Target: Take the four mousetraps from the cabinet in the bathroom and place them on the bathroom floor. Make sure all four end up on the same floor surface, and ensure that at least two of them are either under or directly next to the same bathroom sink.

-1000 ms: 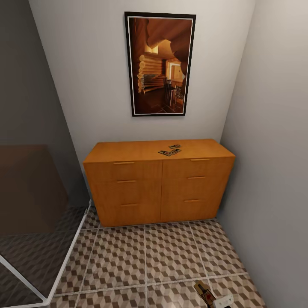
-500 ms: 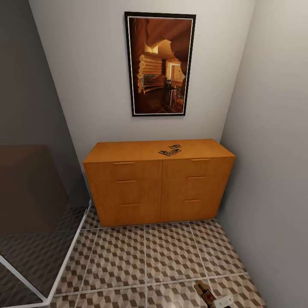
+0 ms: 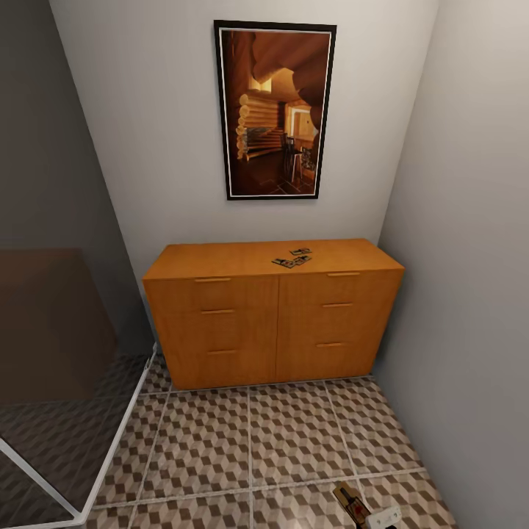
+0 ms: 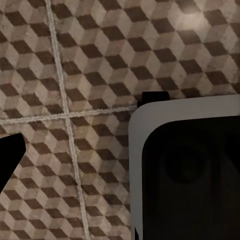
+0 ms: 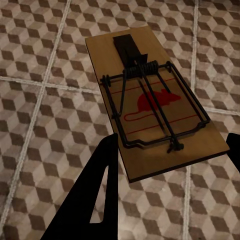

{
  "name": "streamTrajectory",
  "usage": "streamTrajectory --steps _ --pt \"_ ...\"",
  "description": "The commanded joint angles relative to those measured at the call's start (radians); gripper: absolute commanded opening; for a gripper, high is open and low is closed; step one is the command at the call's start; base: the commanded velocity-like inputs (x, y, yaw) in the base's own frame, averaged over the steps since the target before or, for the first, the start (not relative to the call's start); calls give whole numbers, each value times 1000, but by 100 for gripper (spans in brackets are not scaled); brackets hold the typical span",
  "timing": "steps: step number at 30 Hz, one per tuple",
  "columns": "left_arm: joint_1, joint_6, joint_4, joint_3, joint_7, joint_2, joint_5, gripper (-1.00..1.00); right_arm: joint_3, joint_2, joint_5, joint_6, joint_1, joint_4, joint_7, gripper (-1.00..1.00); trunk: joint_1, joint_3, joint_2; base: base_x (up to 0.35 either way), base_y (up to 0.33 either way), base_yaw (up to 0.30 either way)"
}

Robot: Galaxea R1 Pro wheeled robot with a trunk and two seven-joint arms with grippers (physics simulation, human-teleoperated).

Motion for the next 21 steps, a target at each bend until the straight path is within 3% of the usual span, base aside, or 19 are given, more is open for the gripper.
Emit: streamTrajectory --steps 1,21 --pt "-2 -7 4 -3 0 0 1 100 7 0 -1 -3 -1 1 -1 -100 0 -1 -1 0 0 0" --pt "-2 -7 4 -3 0 0 1 100 7 0 -1 -3 -1 1 -1 -100 0 -1 -1 0 0 0"
